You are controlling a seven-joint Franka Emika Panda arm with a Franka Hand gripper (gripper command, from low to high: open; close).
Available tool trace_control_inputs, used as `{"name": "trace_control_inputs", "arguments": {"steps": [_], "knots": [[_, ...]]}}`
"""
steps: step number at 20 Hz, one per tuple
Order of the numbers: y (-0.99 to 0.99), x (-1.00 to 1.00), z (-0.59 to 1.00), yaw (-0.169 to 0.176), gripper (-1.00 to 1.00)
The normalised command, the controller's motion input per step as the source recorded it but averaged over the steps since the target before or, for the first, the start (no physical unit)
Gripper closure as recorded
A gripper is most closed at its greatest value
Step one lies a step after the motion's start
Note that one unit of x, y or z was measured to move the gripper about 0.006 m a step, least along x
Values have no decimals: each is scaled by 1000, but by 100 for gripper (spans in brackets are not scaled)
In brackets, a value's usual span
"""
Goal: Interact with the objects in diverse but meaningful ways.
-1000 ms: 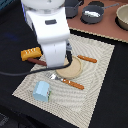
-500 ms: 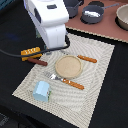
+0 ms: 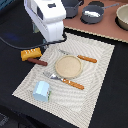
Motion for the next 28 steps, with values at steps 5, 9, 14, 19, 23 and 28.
{"name": "trace_control_inputs", "arguments": {"steps": [5, 9, 14, 19, 23, 28], "knots": [[3, -658, -526, 0, -100], [43, -716, -546, 0, -100], [10, -724, -522, 0, -100], [0, -607, -475, 0, -100], [0, -460, -389, 0, -100], [0, -367, -334, 0, -100]]}}
